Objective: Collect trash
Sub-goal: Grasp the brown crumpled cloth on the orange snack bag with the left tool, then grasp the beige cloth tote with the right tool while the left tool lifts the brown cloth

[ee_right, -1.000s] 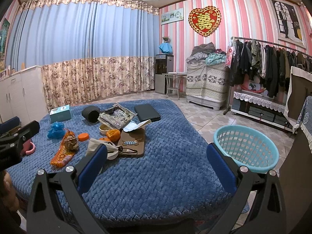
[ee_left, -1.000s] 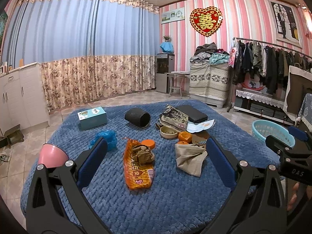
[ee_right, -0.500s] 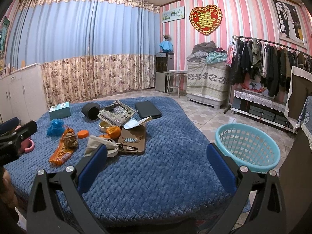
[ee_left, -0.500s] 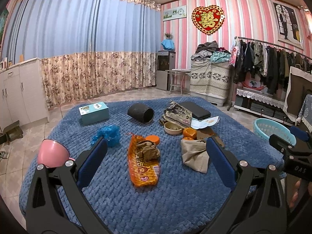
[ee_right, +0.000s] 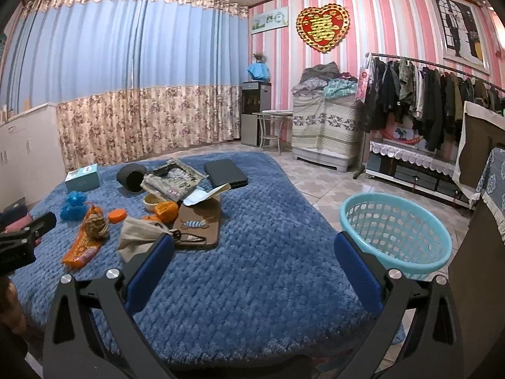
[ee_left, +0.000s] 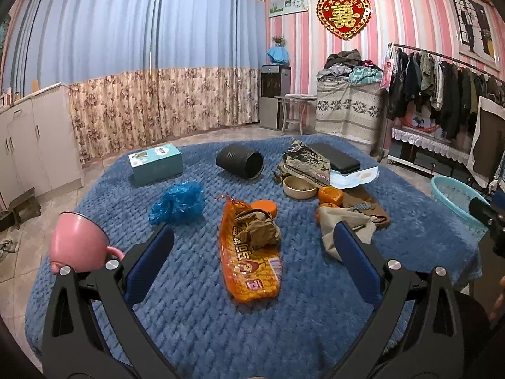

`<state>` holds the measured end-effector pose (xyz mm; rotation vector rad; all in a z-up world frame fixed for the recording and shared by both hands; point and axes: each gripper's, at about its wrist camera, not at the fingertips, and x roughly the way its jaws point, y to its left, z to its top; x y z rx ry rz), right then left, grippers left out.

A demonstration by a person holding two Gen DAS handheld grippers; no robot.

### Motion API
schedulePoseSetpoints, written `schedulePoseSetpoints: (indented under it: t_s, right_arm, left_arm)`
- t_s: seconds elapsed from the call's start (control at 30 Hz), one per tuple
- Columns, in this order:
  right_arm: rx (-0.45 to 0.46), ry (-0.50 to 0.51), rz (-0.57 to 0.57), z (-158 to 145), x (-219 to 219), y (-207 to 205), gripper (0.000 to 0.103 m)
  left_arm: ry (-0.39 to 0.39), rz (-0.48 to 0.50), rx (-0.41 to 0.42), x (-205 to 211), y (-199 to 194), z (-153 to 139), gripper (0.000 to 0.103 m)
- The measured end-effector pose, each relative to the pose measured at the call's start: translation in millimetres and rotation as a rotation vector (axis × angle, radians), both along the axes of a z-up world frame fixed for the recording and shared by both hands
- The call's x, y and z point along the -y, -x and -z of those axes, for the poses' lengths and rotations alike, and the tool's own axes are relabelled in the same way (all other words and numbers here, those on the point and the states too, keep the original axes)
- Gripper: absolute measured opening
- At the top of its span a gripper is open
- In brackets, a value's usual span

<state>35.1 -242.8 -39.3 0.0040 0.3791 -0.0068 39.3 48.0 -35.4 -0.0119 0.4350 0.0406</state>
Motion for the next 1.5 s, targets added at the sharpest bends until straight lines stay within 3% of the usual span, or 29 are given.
schedulePoseSetpoints:
  t_s: [0.17, 0.27, 0.43, 0.53, 0.6, 0.67, 1.0, 1.2, 1.33, 1.37, 1.4, 1.43, 1.5]
  right_arm:
    - [-0.031, -0.044, 0.013, 1, 6, -16, 0.099]
    - [-0.087, 0.001, 0.033, 5, 2, -28, 0.099]
    - [-0.091, 0.064, 0.095, 6, -4, -35, 0.099]
    - [-0.122, 0.037, 0.065, 7, -4, -41, 0.099]
    - [-0.125, 0.030, 0.060, 6, -5, -42, 0.099]
    - [-0.126, 0.030, 0.037, 6, -12, -45, 0.099]
    - [-0.175, 0.020, -0.122, 15, -67, -64, 0.099]
    - [-0.232, 0.034, -0.174, 33, -104, -88, 0.099]
    - [-0.278, 0.068, -0.193, 46, -124, -103, 0.098]
    - [-0.292, 0.079, -0.196, 49, -127, -105, 0.097]
    - [-0.310, 0.090, -0.204, 52, -130, -108, 0.086]
    - [-0.328, 0.089, -0.221, 55, -132, -110, 0.068]
    - [-0.361, 0.056, -0.268, 60, -132, -112, 0.055]
  left_arm:
    - [0.002, 0.011, -0.047, -2, -28, 9, 0.098]
    - [0.001, 0.000, -0.079, -3, -45, 14, 0.095]
    - [0.017, 0.014, -0.157, -5, -77, 27, 0.076]
    - [0.039, 0.039, -0.211, -5, -93, 38, 0.061]
    - [0.037, 0.047, -0.229, -4, -97, 41, 0.040]
    - [0.037, 0.069, -0.239, -2, -99, 43, 0.029]
    - [0.104, 0.083, -0.138, -29, -60, 9, 0.027]
    - [0.056, 0.027, -0.101, -51, -44, 3, 0.027]
    - [0.088, 0.008, -0.101, -67, -42, 3, 0.027]
    - [0.087, 0.006, -0.102, -69, -43, 3, 0.027]
    - [0.086, 0.004, -0.103, -70, -44, 3, 0.027]
    - [0.092, 0.006, -0.103, -70, -44, 3, 0.027]
    - [0.106, 0.013, -0.100, -69, -45, 1, 0.027]
